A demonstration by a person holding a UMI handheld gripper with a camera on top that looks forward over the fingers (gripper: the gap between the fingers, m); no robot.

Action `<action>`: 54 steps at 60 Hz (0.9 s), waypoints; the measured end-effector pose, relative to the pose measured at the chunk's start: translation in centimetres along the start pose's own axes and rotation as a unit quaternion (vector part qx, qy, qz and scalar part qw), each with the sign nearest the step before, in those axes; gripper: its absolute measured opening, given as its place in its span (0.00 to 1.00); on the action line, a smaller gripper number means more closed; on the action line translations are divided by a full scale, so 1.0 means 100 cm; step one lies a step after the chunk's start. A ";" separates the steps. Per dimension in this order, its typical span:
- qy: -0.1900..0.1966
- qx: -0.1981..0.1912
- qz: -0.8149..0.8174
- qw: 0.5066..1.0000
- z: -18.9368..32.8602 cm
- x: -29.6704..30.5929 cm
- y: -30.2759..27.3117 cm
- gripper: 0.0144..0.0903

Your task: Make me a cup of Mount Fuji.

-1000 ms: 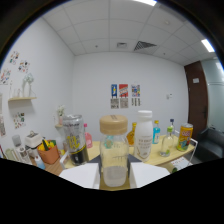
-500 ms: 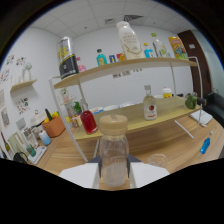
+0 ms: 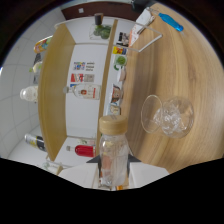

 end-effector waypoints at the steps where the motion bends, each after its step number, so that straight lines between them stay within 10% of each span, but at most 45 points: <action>1: -0.007 0.000 0.017 1.000 0.000 -0.002 -0.001 0.33; 15: -0.076 0.006 0.206 0.976 0.001 -0.018 -0.018 0.33; 38: -0.079 -0.012 0.264 0.961 0.003 -0.015 -0.013 0.33; 54: -0.047 -0.015 -0.011 0.999 -0.004 -0.050 -0.001 0.33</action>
